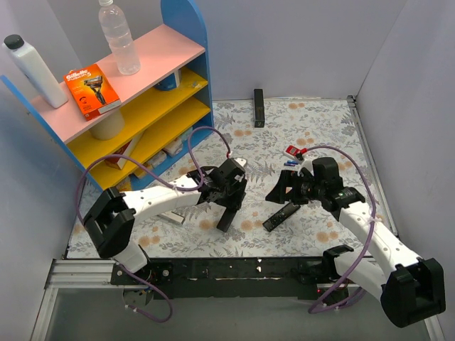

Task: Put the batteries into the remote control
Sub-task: Pick up the remote control from the center of the board, then adjust the remote control.

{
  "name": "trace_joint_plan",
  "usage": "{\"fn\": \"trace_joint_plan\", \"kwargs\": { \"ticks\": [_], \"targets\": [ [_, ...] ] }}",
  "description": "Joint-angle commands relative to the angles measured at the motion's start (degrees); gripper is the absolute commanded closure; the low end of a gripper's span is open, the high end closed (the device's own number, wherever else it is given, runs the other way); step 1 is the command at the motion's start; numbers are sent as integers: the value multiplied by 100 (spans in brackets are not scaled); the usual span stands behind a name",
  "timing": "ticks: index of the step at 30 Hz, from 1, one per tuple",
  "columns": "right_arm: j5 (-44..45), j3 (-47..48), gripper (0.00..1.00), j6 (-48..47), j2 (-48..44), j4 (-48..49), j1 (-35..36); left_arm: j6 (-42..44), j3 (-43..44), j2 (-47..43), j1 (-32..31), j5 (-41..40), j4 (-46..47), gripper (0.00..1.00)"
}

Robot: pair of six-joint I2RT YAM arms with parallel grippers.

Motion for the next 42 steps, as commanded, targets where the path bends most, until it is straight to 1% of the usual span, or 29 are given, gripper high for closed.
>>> {"fn": "trace_joint_plan", "kwargs": {
  "ticks": [1, 3, 5, 8, 11, 15, 26, 29, 30, 32, 33, 35, 36, 37, 38, 39, 40, 41, 42],
  "targets": [
    [-843, 178, 8, 661, 303, 800, 47, 1134, 32, -683, -194, 714, 563, 86],
    [-1019, 195, 9, 837, 409, 1020, 82, 1310, 6, -789, -238, 988, 712, 91],
    [-1143, 239, 10, 951, 497, 1082, 99, 1574, 23, -860, -299, 1296, 774, 92],
    [-1345, 292, 10, 1004, 682, 1127, 135, 1882, 94, -878, -475, 1411, 783, 92],
    [-1354, 275, 11, 1110, 761, 1214, 196, 2102, 155, -843, -598, 1525, 801, 92],
    [-1512, 178, 14, 1426, 735, 1539, 258, 2286, 234, -799, -678, 1482, 845, 91],
    [-1688, -94, 24, 1707, 691, 1636, 416, 2752, 305, -869, -722, 1525, 976, 91],
    [-1750, -218, 34, 1865, 612, 1794, 451, 2823, 305, -904, -730, 1525, 994, 91],
    [-1776, -235, 43, 1892, 603, 1821, 451, 2823, 296, -895, -730, 1525, 1003, 91],
    [-1811, -279, 50, 1962, 594, 1900, 469, 2814, 296, -913, -739, 1490, 1012, 91],
    [-1855, -297, 56, 2032, 577, 1909, 469, 2814, 287, -913, -731, 1490, 1020, 91],
    [-1873, -323, 64, 2103, 559, 1909, 486, 2805, 261, -939, -739, 1438, 1029, 91],
    [-1882, -323, 75, 2147, 542, 2057, 486, 2805, 261, -948, -731, 1420, 1029, 91],
    [-1864, -323, 82, 2165, 533, 2084, 486, 2788, 243, -957, -730, 1376, 1038, 89],
    [-1855, -323, 89, 2191, 515, 2102, 486, 2718, 226, -974, -730, 1315, 1038, 84],
    [-1803, -323, 98, 2226, 463, 2137, 478, 2665, 217, -1026, -730, 1132, 1047, 76],
    [-1759, -323, 99, 2313, 428, 2164, 486, 2595, 191, -1088, -739, 991, 1134, 63],
    [-1698, -332, 99, 2393, 392, 2277, 486, 2490, 112, -1141, -731, 859, 1178, 34],
    [-1584, -384, 99, 2463, 296, 2356, 486, 2297, 50, -1298, -730, 614, 1240, 17]
  ]
}}
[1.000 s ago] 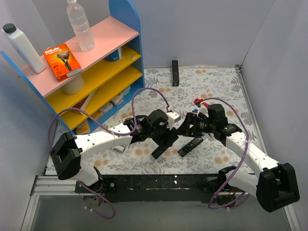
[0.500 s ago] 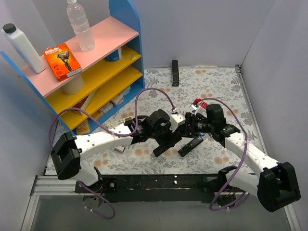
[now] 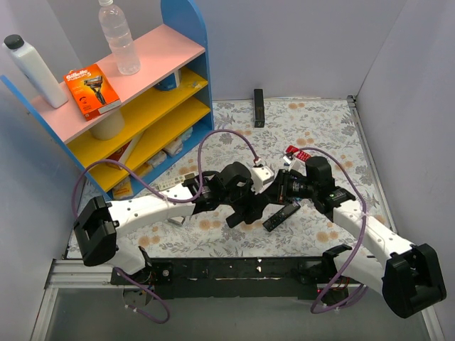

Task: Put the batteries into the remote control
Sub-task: Adjust the remote control.

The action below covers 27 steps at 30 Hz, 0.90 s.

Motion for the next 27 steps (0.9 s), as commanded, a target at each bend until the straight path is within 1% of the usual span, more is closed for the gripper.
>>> {"fn": "trace_joint_plan", "kwargs": {
  "ticks": [1, 2, 5, 6, 7, 9, 10, 12, 13, 14, 15, 16, 17, 18, 19, 20, 21, 22, 24, 25, 27],
  "targets": [
    [150, -109, 99, 443, -360, 687, 36, -499, -81, -663, 0, -828, 416, 4],
    [238, -144, 99, 532, -421, 914, 36, -622, -203, -742, -9, -969, 478, 2],
    [572, -372, 99, 997, -711, 1398, 27, -1211, -406, -1207, 61, -1427, 724, 2],
    [738, -486, 99, 1121, -825, 1739, 27, -1413, -555, -1331, 131, -1558, 785, 2],
    [801, -540, 99, 1209, -896, 1908, 27, -1824, -661, -1628, 184, -1864, 882, 2],
    [984, -601, 99, 1429, -1036, 2242, 27, -2361, -967, -1963, 402, -2129, 988, 2],
    [1038, -628, 99, 1464, -1081, 2331, 27, -2938, -1082, -2356, 482, -2366, 1084, 2],
    [1178, -654, 99, 1596, -1168, 2532, 27, -3539, -1328, -2727, 736, -2543, 1146, 2],
    [1249, -680, 99, 1666, -1204, 2594, 27, -4290, -1573, -2912, 807, -2631, 1164, 2],
    [1328, -716, 99, 1736, -1248, 2673, 27, -4654, -1750, -3279, 895, -2789, 1190, 2],
    [1511, -759, 99, 1928, -1327, 2805, 27, -5076, -1925, -3457, 905, -2842, 1234, 2],
    [1591, -803, 99, 2026, -1362, 3076, 27, -5367, -2354, -3642, 914, -2886, 1478, 2],
    [1644, -917, 99, 2123, -1397, 3244, 27, -5866, -2575, -4026, 914, -2904, 1672, 2],
    [1758, -962, 99, 2367, -1432, 3411, 27, -6053, -2786, -4187, 922, -2878, 1900, 2],
    [1803, -1005, 99, 2466, -1442, 3726, 36, -6195, -3032, -4319, 922, -2843, 2381, 2],
    [1829, -1067, 99, 2597, -1442, 3877, 27, -6501, -3357, -4416, 931, -2817, 2673, 2],
    [1882, -1120, 99, 2703, -1442, 4018, 36, -6608, -3499, -4469, 931, -2738, 2884, 2],
    [1908, -1146, 99, 2921, -1450, 4167, 36, -6679, -3587, -4461, 931, -2685, 3295, 2],
    [2048, -1190, 99, 3046, -1485, 4396, 36, -6706, -3720, -4295, 931, -2484, 3711, 2],
    [2084, -1190, 99, 3099, -1520, 4414, 45, -6706, -3720, -4215, 931, -2422, 4122, 2],
    [2259, -1182, 99, 3161, -1573, 4406, 54, -6566, -3720, -4031, 931, -2220, 4563, 2]
  ]
}}
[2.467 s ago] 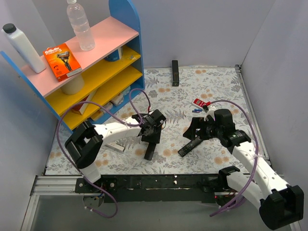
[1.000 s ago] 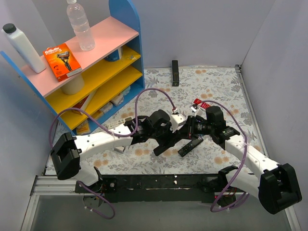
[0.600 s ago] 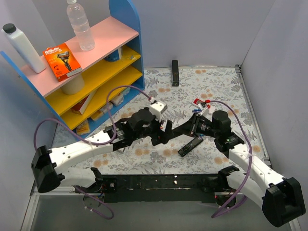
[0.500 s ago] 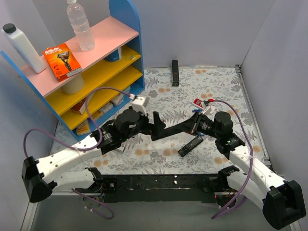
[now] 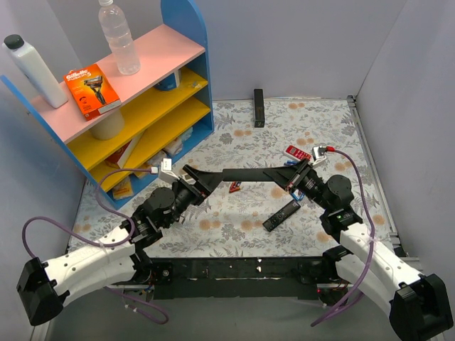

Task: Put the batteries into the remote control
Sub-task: Adjust the remote control.

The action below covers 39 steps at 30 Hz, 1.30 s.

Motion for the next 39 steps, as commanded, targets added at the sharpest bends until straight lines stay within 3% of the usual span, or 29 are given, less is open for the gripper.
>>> {"fn": "trace_joint_plan", "kwargs": {
  "ticks": [1, 8, 14, 19, 26, 27, 31, 33, 34, 35, 38, 39],
  "targets": [
    [463, 31, 99, 479, -203, 823, 62, -251, 11, 476, 11, 388, 1947, 2],
    [806, -100, 99, 901, -282, 911, 220, -136, 151, 1434, 11, 608, 3224, 2],
    [1122, -188, 99, 1068, -370, 920, 440, 14, 626, 2068, 2, 855, 3673, 3],
    [1255, -285, 99, 1156, -379, 903, 546, -74, 688, 2297, 2, 987, 3955, 18],
    [1369, -513, 99, 1174, -493, 947, 660, -312, 705, 2289, 2, 987, 3894, 55],
    [1369, -522, 97, 1156, -519, 894, 660, -321, 723, 2271, 2, 969, 3780, 65],
    [1281, -505, 81, 945, -590, 727, 660, -435, 758, 2104, 11, 750, 3323, 90],
    [1202, -514, 63, 752, -634, 561, 660, -435, 845, 1973, 11, 636, 2903, 100],
    [1176, -487, 54, 691, -651, 455, 660, -487, 881, 1920, 11, 522, 2726, 100],
    [1089, -478, 38, 638, -651, 367, 660, -479, 907, 1824, 11, 477, 2577, 100],
    [904, -312, 20, 85, -757, -81, 651, -339, 1109, 1595, 29, 337, 1900, 100],
    [851, -216, 18, -499, -774, -273, 651, -312, 1179, 1551, 55, 328, 1437, 100]
  ]
}}
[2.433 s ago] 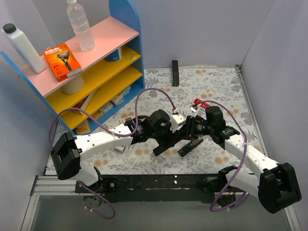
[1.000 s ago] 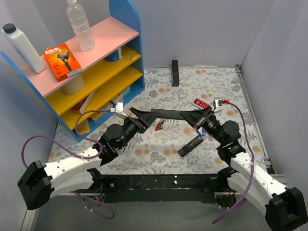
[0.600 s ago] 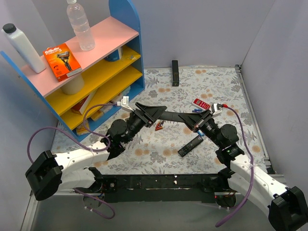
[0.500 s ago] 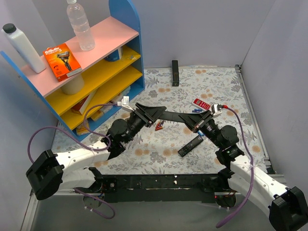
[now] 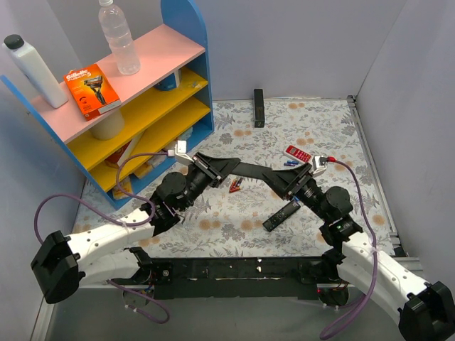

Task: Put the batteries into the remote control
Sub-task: Adjust the remote control, then remove the battery cover from the remote control.

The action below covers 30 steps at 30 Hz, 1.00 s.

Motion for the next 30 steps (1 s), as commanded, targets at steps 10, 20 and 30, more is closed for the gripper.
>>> {"fn": "trace_joint_plan", "kwargs": {
  "ticks": [10, 20, 30],
  "targets": [
    [-738, 2847, 12, -7116, 127, -4421, 11, 692, 1440, -268, 613, 681, -3415, 100],
    [-1732, 4078, 8, -9028, 1427, -5494, 134, 982, 2188, 479, 851, 1632, -4128, 100],
    [-1425, 4518, 10, -9495, 2237, -5785, 880, 1193, 2522, 726, 868, 1553, -4506, 100]
  ]
}}
